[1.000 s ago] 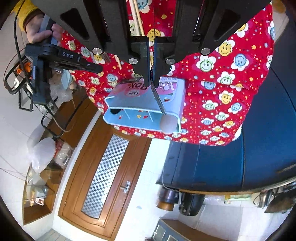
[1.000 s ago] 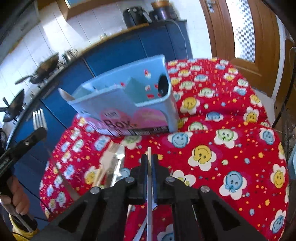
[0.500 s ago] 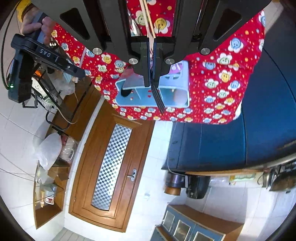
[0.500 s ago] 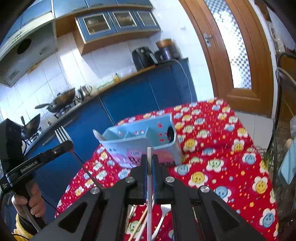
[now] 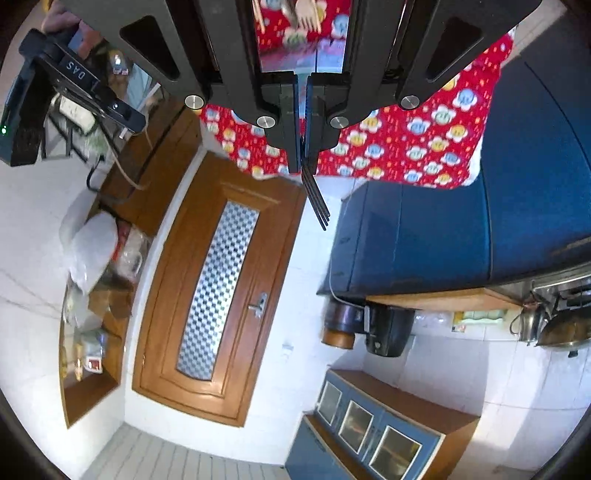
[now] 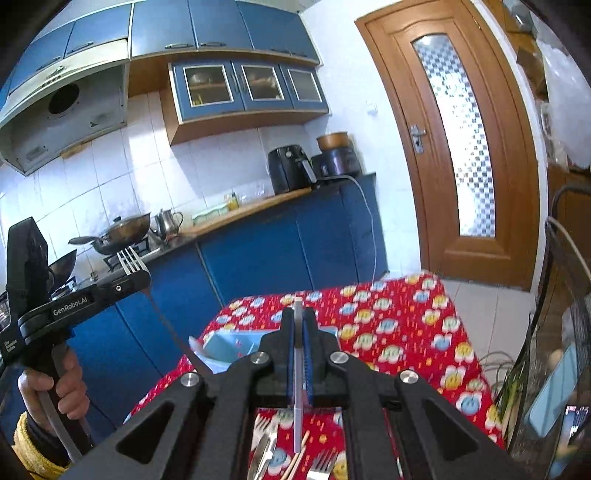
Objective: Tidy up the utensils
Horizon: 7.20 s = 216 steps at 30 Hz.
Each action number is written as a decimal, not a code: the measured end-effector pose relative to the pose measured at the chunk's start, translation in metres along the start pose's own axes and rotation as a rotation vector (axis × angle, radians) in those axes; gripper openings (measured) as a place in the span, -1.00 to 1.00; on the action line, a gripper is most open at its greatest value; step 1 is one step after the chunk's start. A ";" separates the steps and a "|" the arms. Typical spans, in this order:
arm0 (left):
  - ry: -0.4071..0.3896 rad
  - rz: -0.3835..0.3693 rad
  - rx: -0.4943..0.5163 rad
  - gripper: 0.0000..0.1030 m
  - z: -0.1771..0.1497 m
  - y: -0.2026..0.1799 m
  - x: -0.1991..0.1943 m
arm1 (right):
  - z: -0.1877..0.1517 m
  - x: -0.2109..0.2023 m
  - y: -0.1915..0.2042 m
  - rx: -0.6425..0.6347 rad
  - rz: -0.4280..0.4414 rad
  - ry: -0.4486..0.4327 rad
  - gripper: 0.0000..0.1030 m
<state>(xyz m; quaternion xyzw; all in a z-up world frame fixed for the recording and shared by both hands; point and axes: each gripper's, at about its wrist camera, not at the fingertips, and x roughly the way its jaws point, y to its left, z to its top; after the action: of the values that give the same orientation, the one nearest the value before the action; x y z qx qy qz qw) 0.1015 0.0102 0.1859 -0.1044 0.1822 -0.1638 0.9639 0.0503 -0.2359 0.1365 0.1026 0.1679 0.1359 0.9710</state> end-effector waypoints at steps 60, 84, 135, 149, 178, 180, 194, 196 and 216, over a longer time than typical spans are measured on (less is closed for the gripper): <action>0.178 0.014 0.026 -0.20 -0.035 0.037 0.061 | -0.005 0.099 0.026 -0.014 0.083 0.181 -0.54; 0.367 0.090 0.010 -0.19 -0.098 0.027 0.004 | -0.071 0.018 0.023 0.018 0.028 0.334 -0.46; 0.700 0.188 0.134 -0.20 -0.181 -0.001 0.099 | -0.143 0.025 -0.048 0.168 0.009 0.482 -0.43; 0.696 0.110 0.021 -0.91 -0.172 0.016 0.107 | -0.145 0.033 -0.046 0.176 -0.002 0.521 -0.43; 0.390 0.012 -0.061 -0.91 -0.125 0.034 0.022 | -0.147 0.092 -0.062 0.386 0.188 0.695 -0.86; 0.376 0.009 -0.059 -0.91 -0.123 0.032 0.019 | -0.144 0.085 -0.060 0.390 0.208 0.662 -0.89; 0.258 -0.019 -0.053 -0.91 -0.096 0.020 0.006 | -0.094 0.017 -0.028 0.258 0.207 0.292 -0.95; 0.238 -0.021 -0.046 -0.91 -0.088 0.018 0.007 | -0.085 0.014 -0.025 0.244 0.198 0.244 -0.95; -0.066 0.049 0.011 -0.91 0.012 0.003 0.052 | 0.014 0.037 -0.022 0.120 0.145 -0.008 -0.95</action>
<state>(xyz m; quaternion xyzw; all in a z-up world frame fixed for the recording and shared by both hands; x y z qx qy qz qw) 0.1524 -0.0041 0.1793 -0.1001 0.1518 -0.1375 0.9737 0.0941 -0.2474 0.1333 0.1728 0.1641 0.1952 0.9514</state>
